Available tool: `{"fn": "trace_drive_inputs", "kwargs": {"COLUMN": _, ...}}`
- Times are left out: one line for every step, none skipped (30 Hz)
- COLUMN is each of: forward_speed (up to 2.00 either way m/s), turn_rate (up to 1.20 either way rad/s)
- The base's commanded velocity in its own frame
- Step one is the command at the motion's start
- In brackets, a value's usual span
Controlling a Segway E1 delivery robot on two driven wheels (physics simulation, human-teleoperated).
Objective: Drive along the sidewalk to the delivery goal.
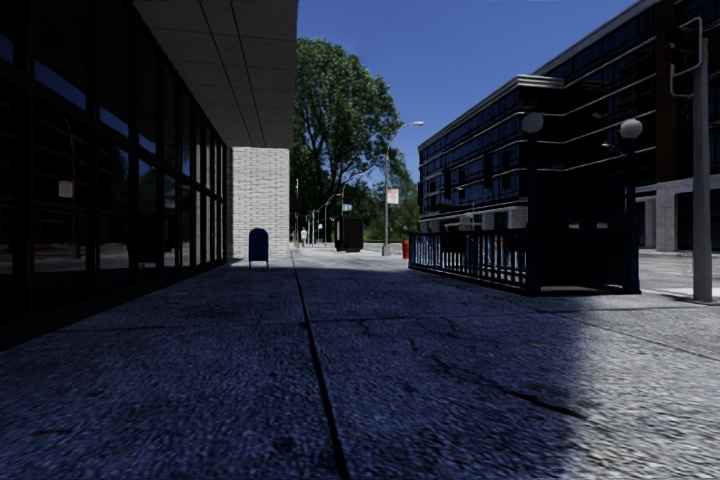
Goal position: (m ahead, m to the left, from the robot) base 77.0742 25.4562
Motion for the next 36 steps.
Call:
{"fn": "trace_drive_inputs", "kwargs": {"forward_speed": 2.0, "turn_rate": 0.0}}
{"fn": "trace_drive_inputs", "kwargs": {"forward_speed": 2.0, "turn_rate": 0.0}}
{"fn": "trace_drive_inputs", "kwargs": {"forward_speed": 2.0, "turn_rate": 0.0}}
{"fn": "trace_drive_inputs", "kwargs": {"forward_speed": 2.0, "turn_rate": 0.0}}
{"fn": "trace_drive_inputs", "kwargs": {"forward_speed": 2.0, "turn_rate": 0.0}}
{"fn": "trace_drive_inputs", "kwargs": {"forward_speed": 2.0, "turn_rate": 0.0}}
{"fn": "trace_drive_inputs", "kwargs": {"forward_speed": 2.0, "turn_rate": 0.0}}
{"fn": "trace_drive_inputs", "kwargs": {"forward_speed": 2.0, "turn_rate": 0.0}}
{"fn": "trace_drive_inputs", "kwargs": {"forward_speed": 2.0, "turn_rate": 0.0}}
{"fn": "trace_drive_inputs", "kwargs": {"forward_speed": 2.0, "turn_rate": 0.0}}
{"fn": "trace_drive_inputs", "kwargs": {"forward_speed": 2.0, "turn_rate": 0.0}}
{"fn": "trace_drive_inputs", "kwargs": {"forward_speed": 2.0, "turn_rate": 0.0}}
{"fn": "trace_drive_inputs", "kwargs": {"forward_speed": 2.0, "turn_rate": 0.0}}
{"fn": "trace_drive_inputs", "kwargs": {"forward_speed": 2.0, "turn_rate": 0.0}}
{"fn": "trace_drive_inputs", "kwargs": {"forward_speed": 2.0, "turn_rate": 0.0}}
{"fn": "trace_drive_inputs", "kwargs": {"forward_speed": 2.0, "turn_rate": 0.0}}
{"fn": "trace_drive_inputs", "kwargs": {"forward_speed": 2.0, "turn_rate": 0.0}}
{"fn": "trace_drive_inputs", "kwargs": {"forward_speed": 2.0, "turn_rate": 0.0}}
{"fn": "trace_drive_inputs", "kwargs": {"forward_speed": 2.0, "turn_rate": 0.0}}
{"fn": "trace_drive_inputs", "kwargs": {"forward_speed": 2.0, "turn_rate": 0.0}}
{"fn": "trace_drive_inputs", "kwargs": {"forward_speed": 2.0, "turn_rate": 0.0}}
{"fn": "trace_drive_inputs", "kwargs": {"forward_speed": 2.0, "turn_rate": 0.0}}
{"fn": "trace_drive_inputs", "kwargs": {"forward_speed": 2.0, "turn_rate": 0.0}}
{"fn": "trace_drive_inputs", "kwargs": {"forward_speed": 2.0, "turn_rate": 0.0}}
{"fn": "trace_drive_inputs", "kwargs": {"forward_speed": 2.0, "turn_rate": 0.0}}
{"fn": "trace_drive_inputs", "kwargs": {"forward_speed": 2.0, "turn_rate": 0.0}}
{"fn": "trace_drive_inputs", "kwargs": {"forward_speed": 2.0, "turn_rate": 0.0}}
{"fn": "trace_drive_inputs", "kwargs": {"forward_speed": 2.0, "turn_rate": 0.0}}
{"fn": "trace_drive_inputs", "kwargs": {"forward_speed": 2.0, "turn_rate": 0.0}}
{"fn": "trace_drive_inputs", "kwargs": {"forward_speed": 2.0, "turn_rate": 0.0}}
{"fn": "trace_drive_inputs", "kwargs": {"forward_speed": 2.0, "turn_rate": 0.0}}
{"fn": "trace_drive_inputs", "kwargs": {"forward_speed": 2.0, "turn_rate": 0.0}}
{"fn": "trace_drive_inputs", "kwargs": {"forward_speed": 2.0, "turn_rate": 0.0}}
{"fn": "trace_drive_inputs", "kwargs": {"forward_speed": 2.0, "turn_rate": 0.0}}
{"fn": "trace_drive_inputs", "kwargs": {"forward_speed": 2.0, "turn_rate": 0.0}}
{"fn": "trace_drive_inputs", "kwargs": {"forward_speed": 2.0, "turn_rate": 0.0}}
